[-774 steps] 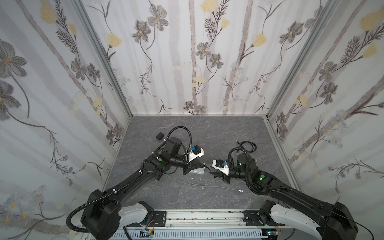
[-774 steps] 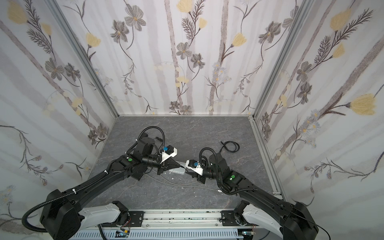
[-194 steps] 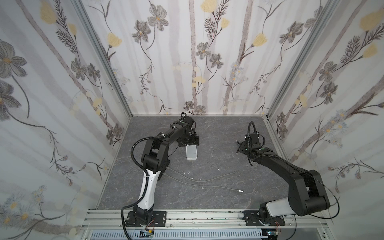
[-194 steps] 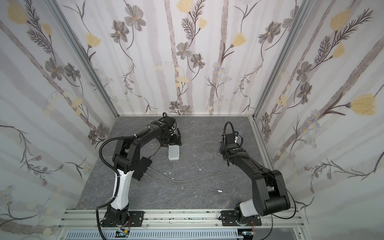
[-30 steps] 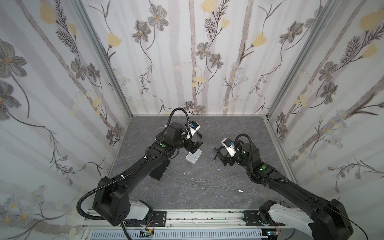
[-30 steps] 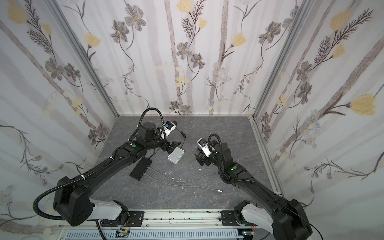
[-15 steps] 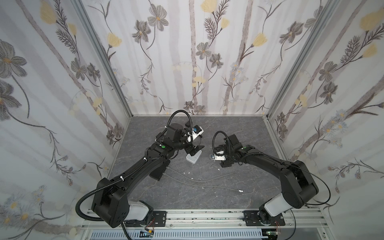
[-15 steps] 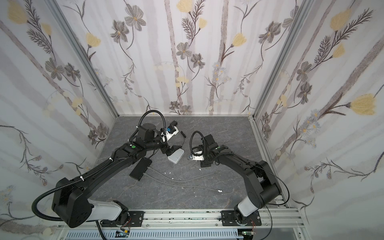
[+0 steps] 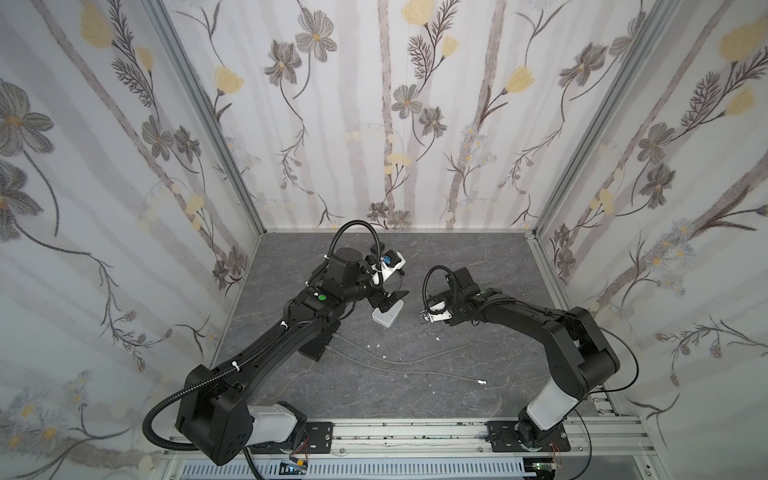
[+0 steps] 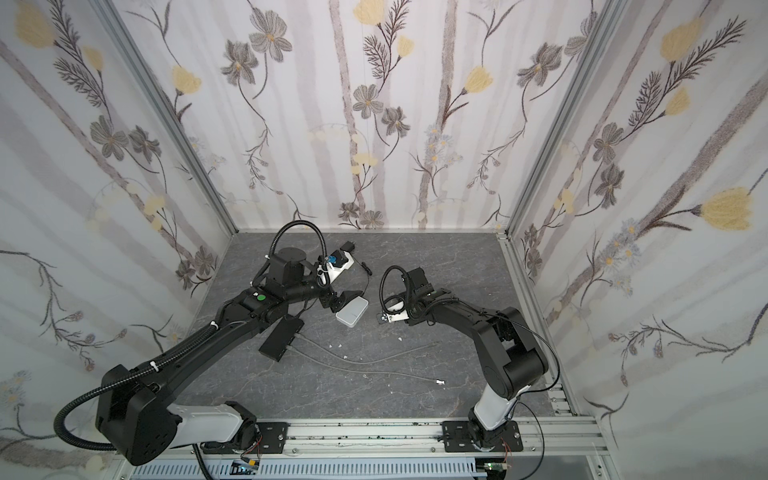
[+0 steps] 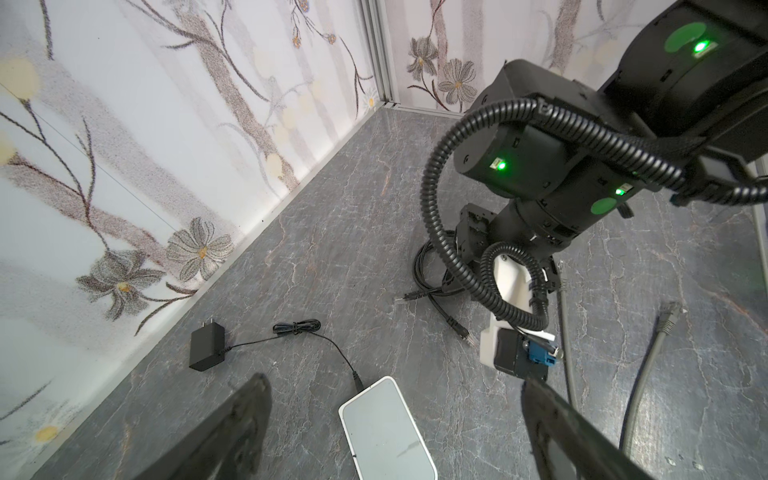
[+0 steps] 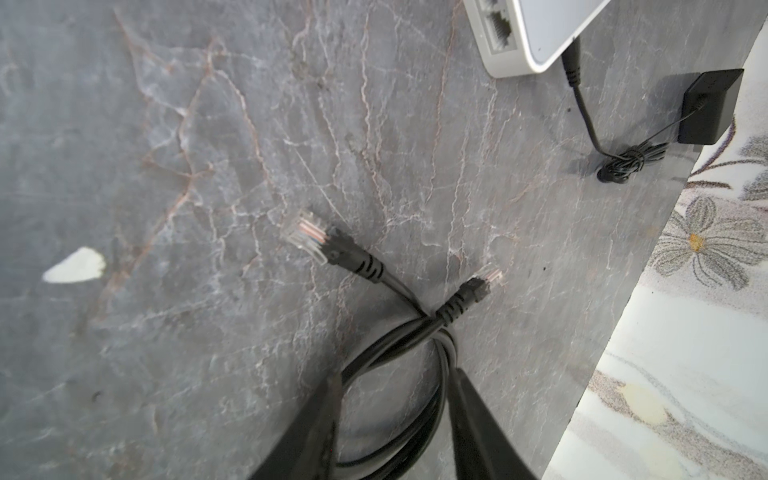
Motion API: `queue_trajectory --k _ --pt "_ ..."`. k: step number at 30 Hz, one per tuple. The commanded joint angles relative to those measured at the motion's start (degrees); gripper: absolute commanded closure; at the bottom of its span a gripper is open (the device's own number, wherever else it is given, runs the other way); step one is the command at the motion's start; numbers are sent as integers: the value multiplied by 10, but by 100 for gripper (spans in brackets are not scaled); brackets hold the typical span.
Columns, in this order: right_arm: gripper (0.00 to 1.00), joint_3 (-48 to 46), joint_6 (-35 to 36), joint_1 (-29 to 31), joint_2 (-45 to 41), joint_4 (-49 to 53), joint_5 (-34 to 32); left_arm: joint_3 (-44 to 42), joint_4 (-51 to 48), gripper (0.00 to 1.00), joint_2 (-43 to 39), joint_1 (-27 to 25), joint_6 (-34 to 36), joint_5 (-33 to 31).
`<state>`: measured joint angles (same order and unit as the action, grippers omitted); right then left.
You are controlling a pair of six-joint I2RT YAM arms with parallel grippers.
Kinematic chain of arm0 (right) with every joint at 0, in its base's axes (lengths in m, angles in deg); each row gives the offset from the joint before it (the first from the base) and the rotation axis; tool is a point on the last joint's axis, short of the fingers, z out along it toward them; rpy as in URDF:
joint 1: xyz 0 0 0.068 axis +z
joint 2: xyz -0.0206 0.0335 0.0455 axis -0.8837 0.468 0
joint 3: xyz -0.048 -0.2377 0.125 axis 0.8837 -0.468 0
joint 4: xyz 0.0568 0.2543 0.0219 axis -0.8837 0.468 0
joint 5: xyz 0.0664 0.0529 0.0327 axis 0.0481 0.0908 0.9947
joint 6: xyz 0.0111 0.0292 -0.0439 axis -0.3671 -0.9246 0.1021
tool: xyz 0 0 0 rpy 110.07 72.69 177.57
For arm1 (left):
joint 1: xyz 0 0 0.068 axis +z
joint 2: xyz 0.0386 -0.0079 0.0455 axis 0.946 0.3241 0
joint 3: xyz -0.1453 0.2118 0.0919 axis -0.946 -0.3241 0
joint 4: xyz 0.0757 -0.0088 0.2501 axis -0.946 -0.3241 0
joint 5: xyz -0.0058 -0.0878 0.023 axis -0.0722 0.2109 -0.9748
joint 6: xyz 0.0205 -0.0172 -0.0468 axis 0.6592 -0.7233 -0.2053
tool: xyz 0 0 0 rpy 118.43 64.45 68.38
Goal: Insert the plug into the switch port
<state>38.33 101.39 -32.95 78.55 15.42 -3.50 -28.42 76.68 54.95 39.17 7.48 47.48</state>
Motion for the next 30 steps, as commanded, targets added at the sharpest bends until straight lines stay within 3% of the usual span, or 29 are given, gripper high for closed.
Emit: queue_trajectory --k 1,18,30 --pt "57 23 21 5 20 17 30 -5 35 5 -9 4 -11 18" --pt "58 73 27 18 88 63 22 -4 49 5 -7 23 -39 32" --pt "74 142 -8 26 154 118 15 -5 49 5 -6 26 -42 33"
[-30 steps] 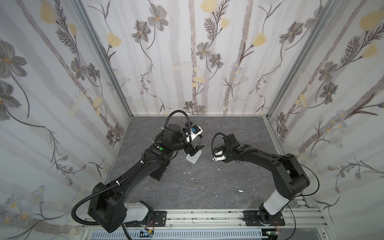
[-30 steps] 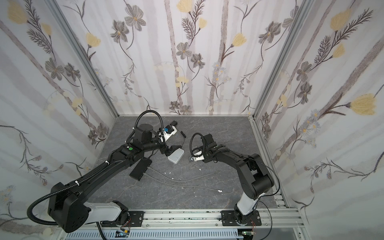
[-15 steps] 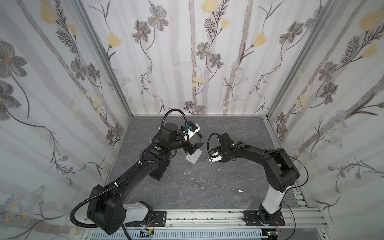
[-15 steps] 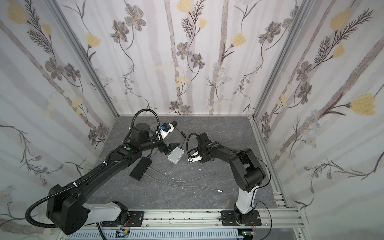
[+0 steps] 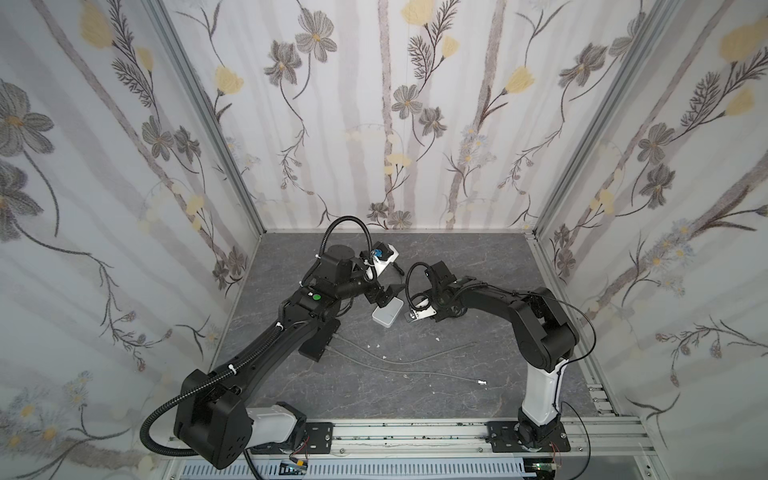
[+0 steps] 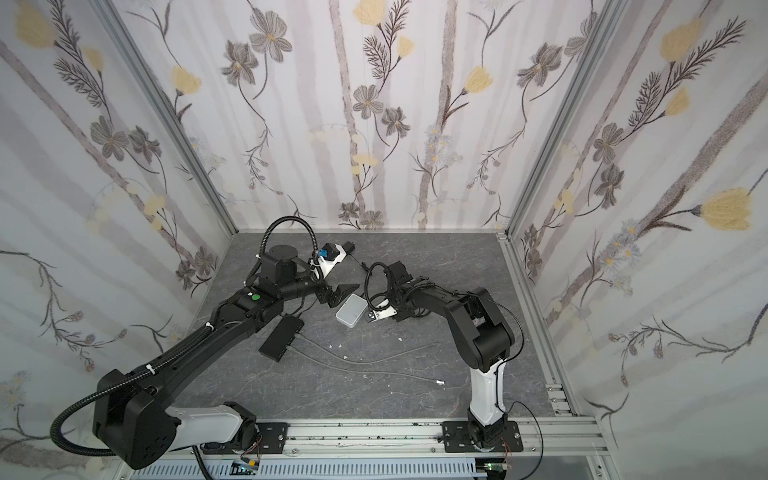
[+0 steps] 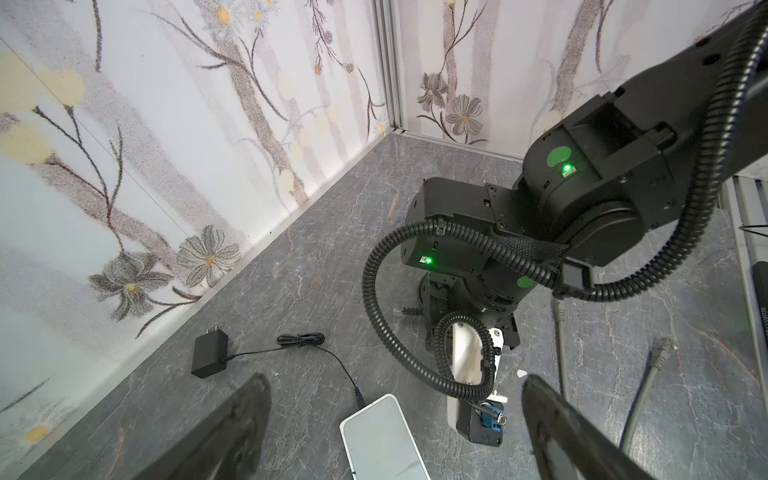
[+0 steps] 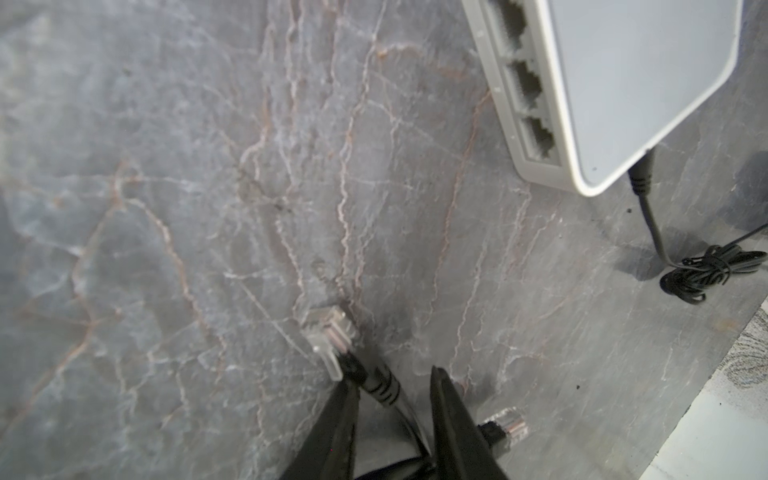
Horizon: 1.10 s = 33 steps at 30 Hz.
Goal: Insert the plug into the switch port
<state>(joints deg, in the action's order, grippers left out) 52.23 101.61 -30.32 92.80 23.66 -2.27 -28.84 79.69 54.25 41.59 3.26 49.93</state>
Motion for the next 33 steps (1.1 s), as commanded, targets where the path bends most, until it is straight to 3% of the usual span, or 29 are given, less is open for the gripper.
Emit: queue_trajectory --k 1,5,11,22,33 --pt "77 5 -12 -1 13 38 5 -1 19 5 0 3 0 9" --pt "87 13 -16 -2 18 48 19 -1 19 5 0 5 -1 9" --pt "91 14 -30 -2 5 49 41 -1 19 5 1 5 -1 8" --pt "100 4 -73 8 -111 98 126 -7 14 6 -10 29 24 29" --pt "100 5 -188 45 -214 205 251 -27 -53 15 -46 36 187 164"
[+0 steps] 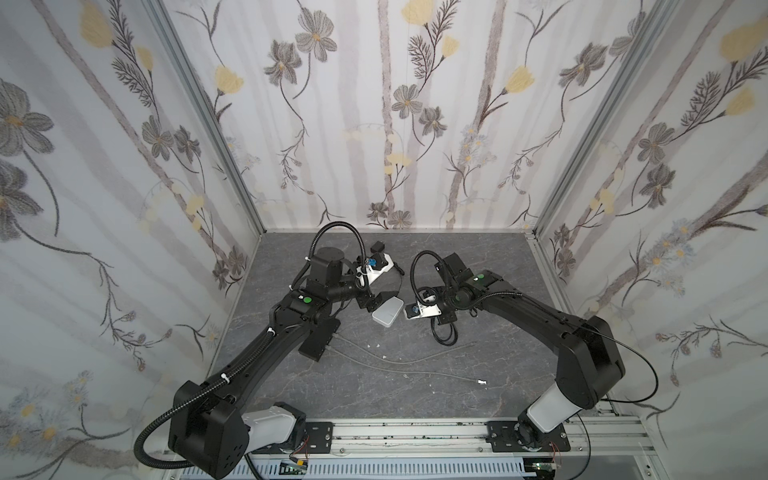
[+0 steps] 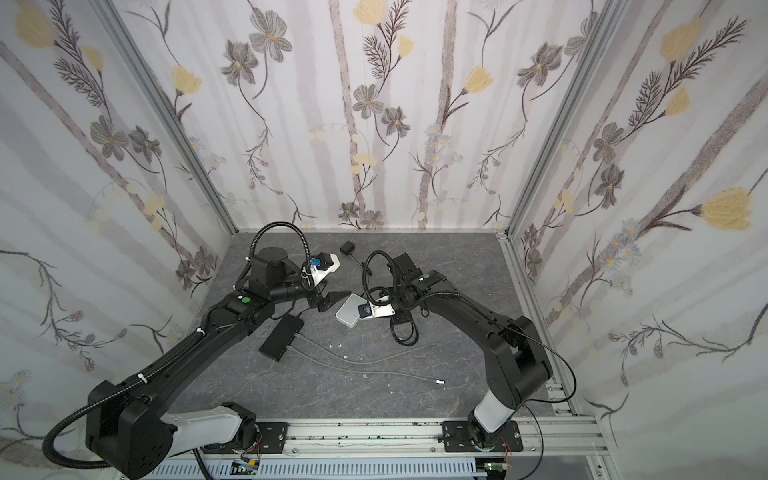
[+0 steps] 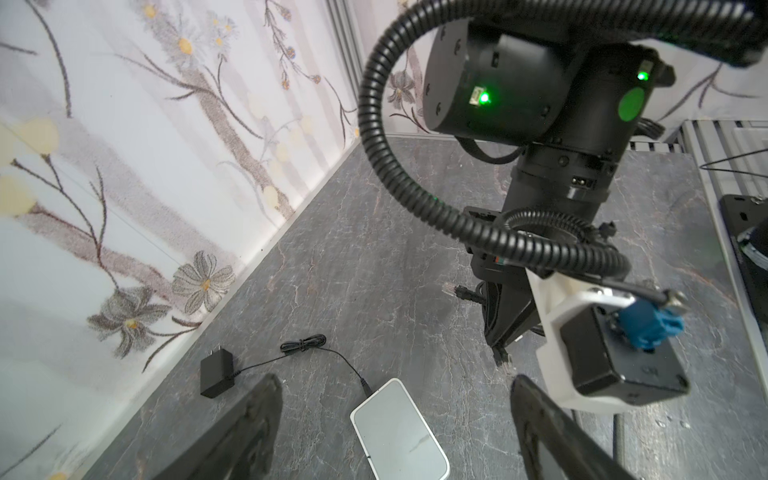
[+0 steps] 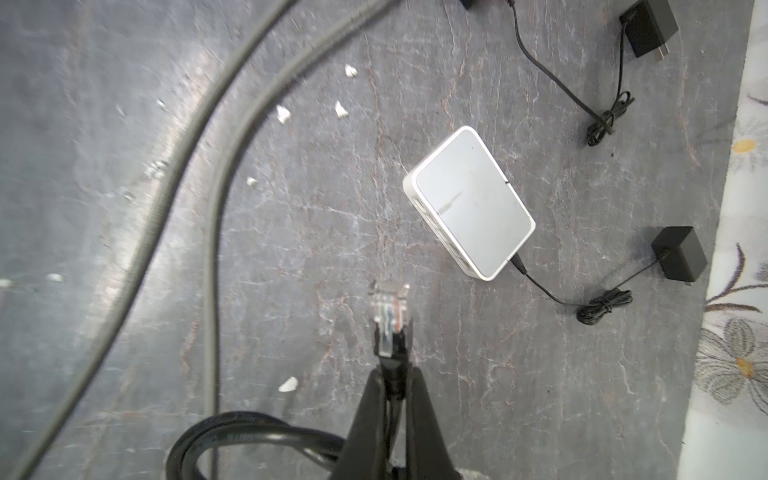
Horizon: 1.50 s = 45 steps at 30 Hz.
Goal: Insert the plug into the switch port
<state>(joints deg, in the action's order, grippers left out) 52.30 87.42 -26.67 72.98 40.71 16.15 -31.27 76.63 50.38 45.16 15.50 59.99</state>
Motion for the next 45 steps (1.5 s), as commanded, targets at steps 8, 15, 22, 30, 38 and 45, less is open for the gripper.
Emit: queue_trajectory --k 8,15,22,30,38,45 --pt "100 -43 -127 33 -93 2 174 -4 -101 15 -15 -3 176 155" --pt "100 -73 -215 37 -165 -52 152 3 -171 14 -13 -25 242 165" --pt "100 -68 -269 37 -176 -96 123 27 -208 33 6 -51 249 158" --pt "100 -56 -293 43 -166 -113 118 31 -205 38 12 -63 235 130" --pt "100 -47 -302 50 -152 -111 105 35 -201 42 12 -71 220 115" --pt "96 -55 -315 51 -149 -114 87 36 -194 43 10 -71 209 88"
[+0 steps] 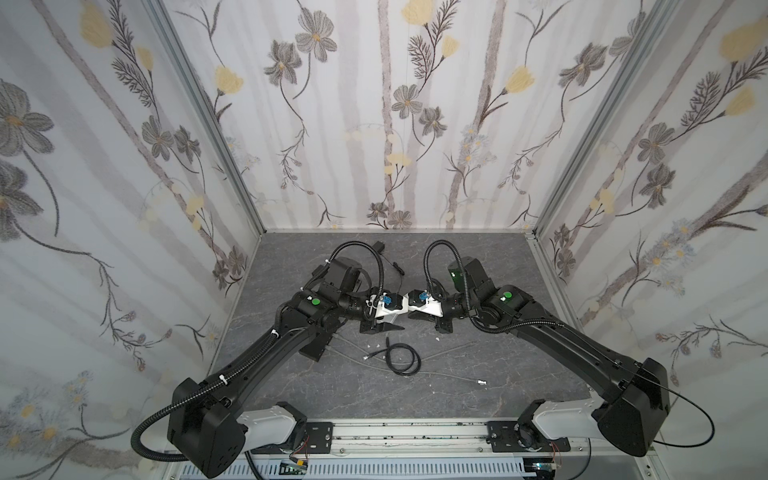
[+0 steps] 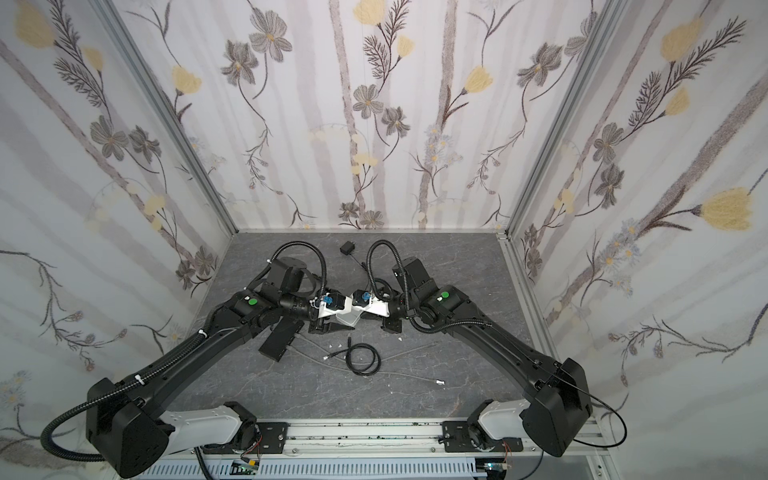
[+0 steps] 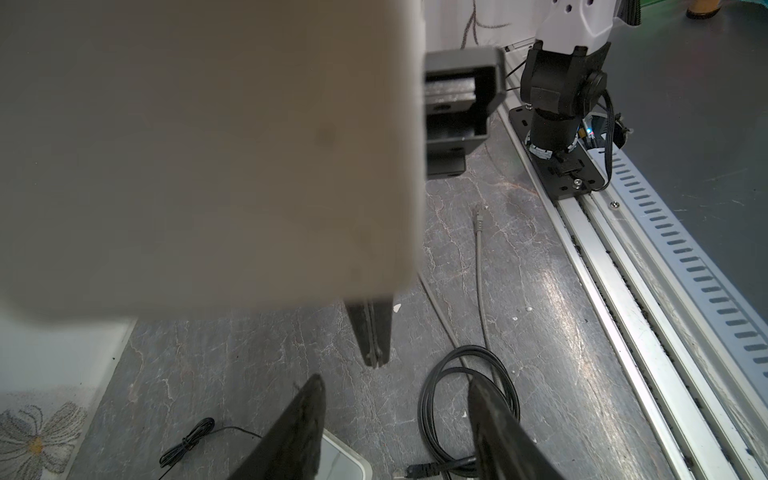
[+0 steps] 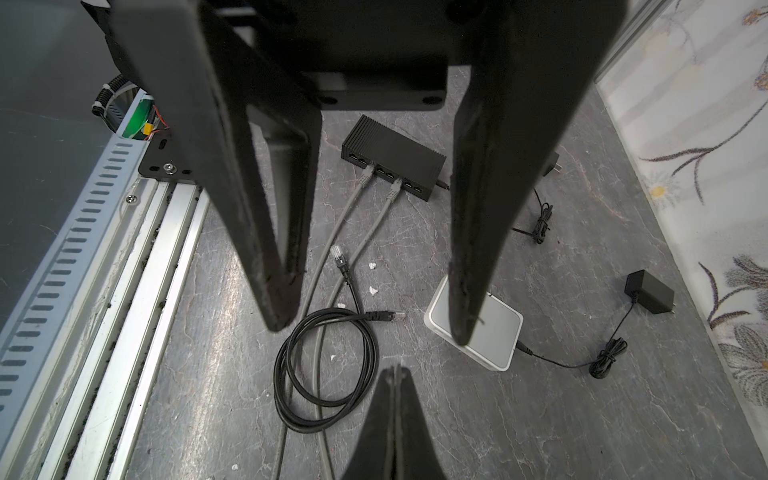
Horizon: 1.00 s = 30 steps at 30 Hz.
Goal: Insert the plug into the switch port
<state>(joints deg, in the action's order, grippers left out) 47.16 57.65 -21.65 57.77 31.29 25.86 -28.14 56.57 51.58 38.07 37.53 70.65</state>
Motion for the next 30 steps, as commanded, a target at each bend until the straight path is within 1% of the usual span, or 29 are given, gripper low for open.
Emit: queue_trajectory --k 1,2,4,5,6,7,8,9,10,11,13,14,16,17,19,21,22,23,25,26,28,30 --pt "86 -12 -34 3 1 -32 -27 4 24 44 -5 0 -38 -35" --pt "80 -24 -48 7 -1 -45 -43 5 41 43 -10 1 -64 -52" --pt "74 -55 -79 16 -12 -81 -68 2 82 42 -27 10 -120 -72" --pt "72 -68 -106 18 -19 -105 -81 -5 112 41 -38 19 -152 -77" --pt "72 -82 -151 21 -28 -133 -100 -15 156 38 -50 31 -197 -89" --pt "72 -92 -182 23 -37 -149 -111 -25 194 38 -63 45 -234 -93" --pt "71 -98 -201 27 -48 -159 -113 -34 223 37 -74 58 -256 -94" --pt "68 -109 -216 33 -64 -173 -122 -49 261 35 -87 71 -284 -106" --pt "43 -123 -247 41 -83 -198 -154 -66 301 35 -99 81 -311 -129" --pt "1 -137 -278 45 -102 -225 -171 -77 328 35 -108 89 -325 -143" --pt "0 -167 -364 43 -143 -296 -185 -97 367 32 -125 101 -339 -170" --pt "0 -184 -391 42 -159 -323 -178 -102 378 32 -130 105 -343 -180" --pt "0 -255 -442 39 -191 -420 -144 -107 388 31 -136 108 -347 -204" --pt "0 -277 -456 39 -202 -453 -124 -109 391 30 -137 108 -348 -208" --pt "0 -315 -483 39 -213 -505 -58 -111 395 29 -137 110 -349 -214" --pt "0 -337 -550 40 -203 -540 -65 -112 396 29 -136 110 -350 -215" --pt "0 -326 -565 40 -185 -518 -73 -111 395 28 -135 110 -351 -216" --pt "0 -304 -571 42 -162 -475 -84 -112 395 28 -135 110 -351 -219" --pt "0 -245 -559 45 -100 -367 -101 -112 395 28 -137 109 -351 -226" --pt "0 -216 -544 47 -71 -336 -110 -112 395 28 -137 110 -351 -230" --pt "0 -193 -511 63 -26 -303 -138 -112 396 28 -139 110 -353 -250" --pt "1 -194 -465 103 -6 -307 -186 -114 399 28 -142 113 -360 -280"
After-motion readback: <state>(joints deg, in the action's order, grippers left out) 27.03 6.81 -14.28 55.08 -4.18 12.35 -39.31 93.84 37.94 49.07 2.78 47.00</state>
